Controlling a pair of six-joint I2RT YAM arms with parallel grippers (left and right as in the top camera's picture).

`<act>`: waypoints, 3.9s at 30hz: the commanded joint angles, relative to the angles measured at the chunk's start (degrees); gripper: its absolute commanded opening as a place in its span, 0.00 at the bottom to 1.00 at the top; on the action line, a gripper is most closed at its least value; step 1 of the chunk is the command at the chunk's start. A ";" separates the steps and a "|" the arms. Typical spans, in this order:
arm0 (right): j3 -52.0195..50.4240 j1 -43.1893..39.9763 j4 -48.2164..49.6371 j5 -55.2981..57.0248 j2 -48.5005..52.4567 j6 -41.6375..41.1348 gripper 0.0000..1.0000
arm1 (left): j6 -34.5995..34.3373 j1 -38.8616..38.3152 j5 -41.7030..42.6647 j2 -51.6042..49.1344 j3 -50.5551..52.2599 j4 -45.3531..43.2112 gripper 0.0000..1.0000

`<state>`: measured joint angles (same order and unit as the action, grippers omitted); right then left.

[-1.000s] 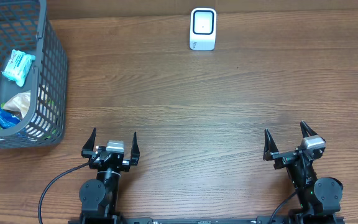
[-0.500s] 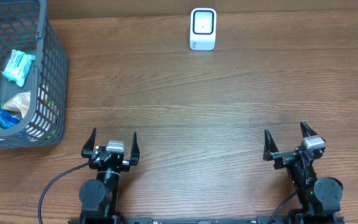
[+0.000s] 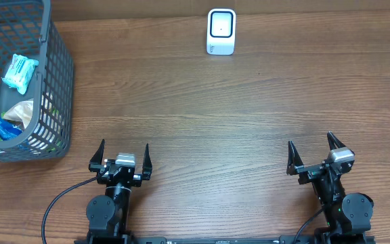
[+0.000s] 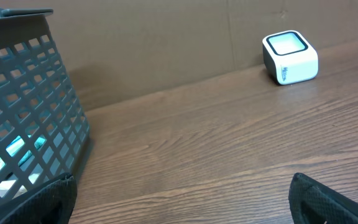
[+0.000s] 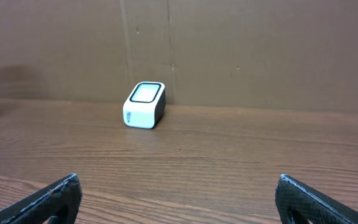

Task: Scan the item barcode

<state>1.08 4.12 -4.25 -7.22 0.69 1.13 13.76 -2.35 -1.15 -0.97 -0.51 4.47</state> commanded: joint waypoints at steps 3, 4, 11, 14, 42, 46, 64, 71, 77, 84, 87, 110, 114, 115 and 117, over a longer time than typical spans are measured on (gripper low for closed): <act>-0.63 -0.17 0.31 0.04 -0.52 0.22 1.00 | 1.03 0.20 -0.33 0.70 0.24 -0.17 1.00; -0.63 -0.17 0.33 0.04 -0.52 0.22 1.00 | 1.09 0.20 -0.44 0.70 0.24 -0.17 1.00; -0.63 -0.17 0.31 0.04 -0.52 0.22 1.00 | 2.56 0.20 -0.76 0.70 0.24 -0.20 1.00; -0.63 -0.17 0.31 0.07 -0.52 0.22 1.00 | 2.56 0.20 -0.76 0.70 0.24 -0.20 1.00; -0.59 -0.22 0.13 2.21 -0.52 0.17 1.00 | 0.76 0.20 -0.79 0.70 -0.76 -0.85 1.00; -0.59 -0.22 0.17 2.19 -0.52 0.17 1.00 | 0.76 0.20 -0.76 0.70 -2.25 -0.26 1.00; 1.81 -0.22 0.35 2.21 -0.52 0.17 1.00 | -2.67 0.20 -0.81 0.61 -7.78 4.59 1.00; 3.67 -0.24 0.26 2.21 -0.52 -0.76 1.00 | -5.95 0.20 -0.79 0.48 -9.25 4.96 1.00; 8.39 -0.24 -2.29 2.21 -0.50 -0.92 1.00 | -7.58 0.20 -0.74 -6.67 -15.26 5.42 1.00; 15.56 -0.24 -6.38 2.21 1.86 -0.90 1.00 | -7.28 0.20 2.54 -23.02 -28.46 8.26 1.00; 19.67 -0.24 -8.04 2.21 5.01 -0.90 1.00 | -6.95 0.20 4.28 -32.26 -36.85 13.27 1.00; 82.53 -0.22 -56.74 -4.26 62.14 -0.85 1.00 | -7.13 0.20 9.60 -78.07 -101.59 62.79 1.00; 88.91 -0.22 -61.05 -6.16 69.88 -0.94 1.00 | -9.03 0.17 13.35 -78.16 -101.59 62.82 1.00; 88.94 -0.22 -60.92 -7.58 71.01 -0.94 1.00 | -9.44 0.17 14.53 -78.16 -101.59 62.84 1.00; 88.94 -0.22 -60.52 -11.15 73.05 -0.87 1.00 | -9.97 0.17 16.20 -78.16 -101.59 62.82 1.00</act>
<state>88.51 4.12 -64.60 -12.60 71.29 0.21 6.02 -2.35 10.37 -78.78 -100.57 67.33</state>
